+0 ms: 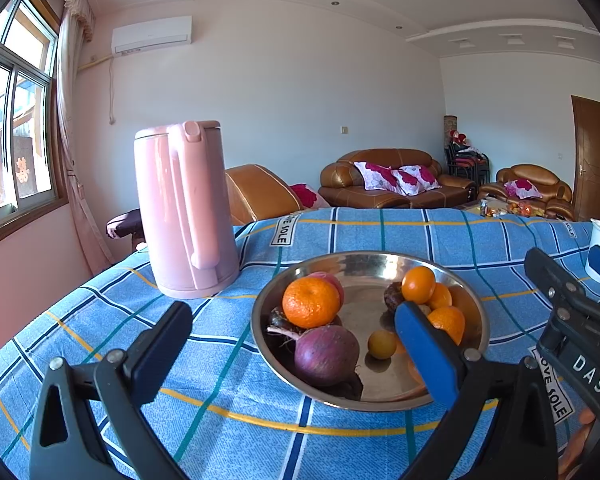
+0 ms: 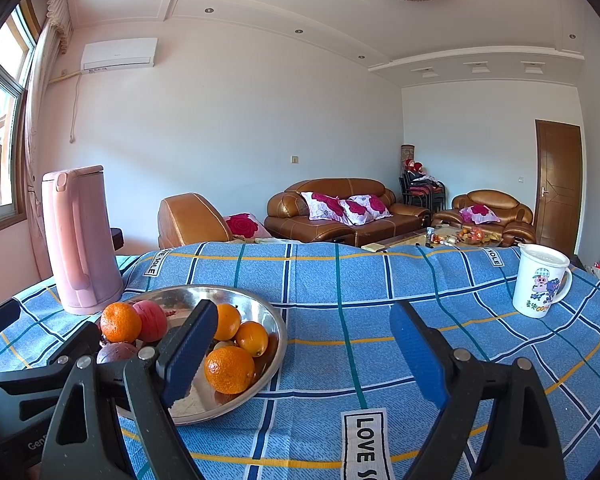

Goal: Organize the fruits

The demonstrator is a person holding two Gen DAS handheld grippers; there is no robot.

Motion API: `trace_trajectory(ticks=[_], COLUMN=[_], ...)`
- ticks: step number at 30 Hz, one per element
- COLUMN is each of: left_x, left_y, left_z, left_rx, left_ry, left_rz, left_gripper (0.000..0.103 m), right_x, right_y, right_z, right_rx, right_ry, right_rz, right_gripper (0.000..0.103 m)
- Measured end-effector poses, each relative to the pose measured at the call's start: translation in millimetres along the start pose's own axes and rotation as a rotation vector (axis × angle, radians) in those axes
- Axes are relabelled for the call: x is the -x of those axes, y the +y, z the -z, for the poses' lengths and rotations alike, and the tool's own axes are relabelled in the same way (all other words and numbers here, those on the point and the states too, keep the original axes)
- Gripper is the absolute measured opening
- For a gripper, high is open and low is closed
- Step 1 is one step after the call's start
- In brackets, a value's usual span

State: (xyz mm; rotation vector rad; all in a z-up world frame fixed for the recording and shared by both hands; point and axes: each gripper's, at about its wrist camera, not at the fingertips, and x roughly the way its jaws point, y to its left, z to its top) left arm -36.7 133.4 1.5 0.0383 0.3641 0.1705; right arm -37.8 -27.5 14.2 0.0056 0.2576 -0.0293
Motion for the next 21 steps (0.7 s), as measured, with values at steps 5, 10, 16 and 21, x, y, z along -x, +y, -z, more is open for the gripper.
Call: trace_trajectory(ticks=[5,10,16,21], left_x=[0.5,0.1,0.6,-1.3], left_y=[1.4,2.2,3.8,4.4], left_z=[0.1,0.2,-0.4,-1.1], left_rx=[0.000,0.002,0.014,0.018], left_ry=[0.000,-0.002,-0.012,-0.001], left_rz=[-0.006,-0.014,0.005,-0.001], left_gripper=[0.103,0.103,0.103,0.103], right_x=[0.0,0.2,0.3,-2.0], right_y=[0.1,-0.1,0.3,1.3], right_z=[0.0,0.0,0.9,0.9], right_rx=[0.000,0.000,0.002,0.002], right_ry=[0.000,0.000,0.006,0.011], right_rz=[0.000,0.000,0.000,0.005], right_gripper=[0.089,0.089,0.089,0.089])
